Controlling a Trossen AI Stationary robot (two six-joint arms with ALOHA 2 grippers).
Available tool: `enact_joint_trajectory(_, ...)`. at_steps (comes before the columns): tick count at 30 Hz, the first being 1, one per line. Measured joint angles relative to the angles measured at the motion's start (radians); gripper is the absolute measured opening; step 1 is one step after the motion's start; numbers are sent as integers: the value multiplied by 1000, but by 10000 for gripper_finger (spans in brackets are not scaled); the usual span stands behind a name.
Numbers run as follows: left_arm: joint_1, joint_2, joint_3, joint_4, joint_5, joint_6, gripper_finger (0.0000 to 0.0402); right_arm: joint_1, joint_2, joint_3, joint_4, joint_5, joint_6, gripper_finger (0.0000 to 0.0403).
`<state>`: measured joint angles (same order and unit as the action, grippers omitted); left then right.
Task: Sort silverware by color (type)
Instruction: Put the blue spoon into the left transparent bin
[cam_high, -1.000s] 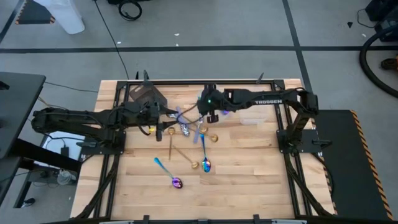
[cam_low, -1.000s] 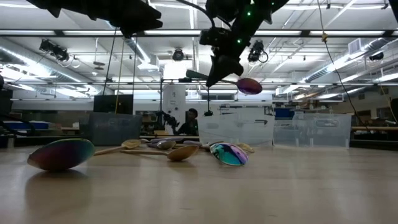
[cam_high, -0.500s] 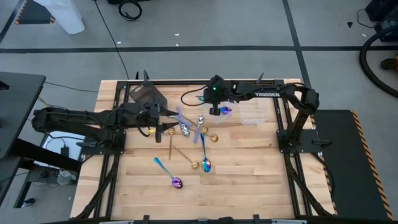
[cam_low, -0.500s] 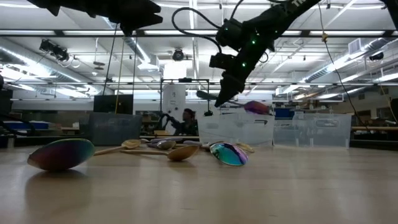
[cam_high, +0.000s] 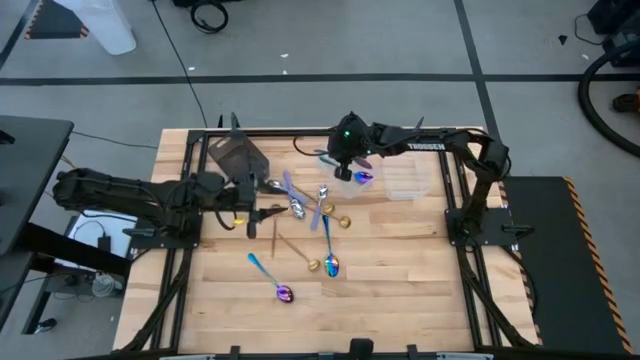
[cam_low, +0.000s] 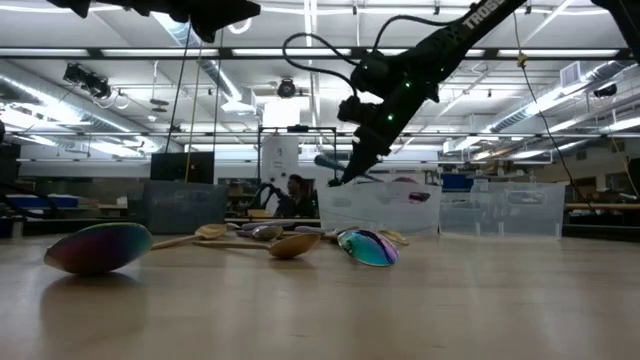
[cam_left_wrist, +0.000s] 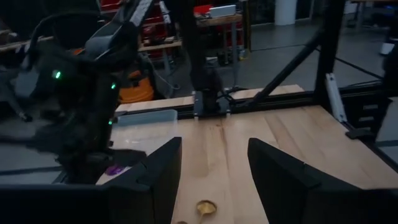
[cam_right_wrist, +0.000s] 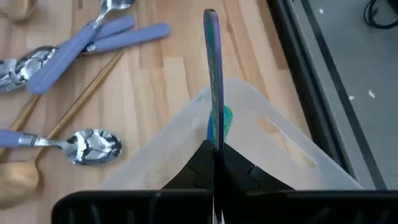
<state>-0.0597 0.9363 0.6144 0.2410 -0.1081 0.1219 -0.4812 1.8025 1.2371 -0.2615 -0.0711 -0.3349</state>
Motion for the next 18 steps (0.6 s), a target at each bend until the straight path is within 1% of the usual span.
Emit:
enact_joint_trajectory(5, -9, 0, 0, 3, -2, 3, 192, 0, 26, 0, 41, -7, 32, 12)
enact_joint_trajectory(13, -9, 0, 0, 11, -2, 4, 192, -18, 49, 0, 37, -11, 183, 12)
enact_joint_trajectory(18, -25, 0, 0, 21, -2, 24, 192, -30, 63, 0, 23, -67, 273, 13)
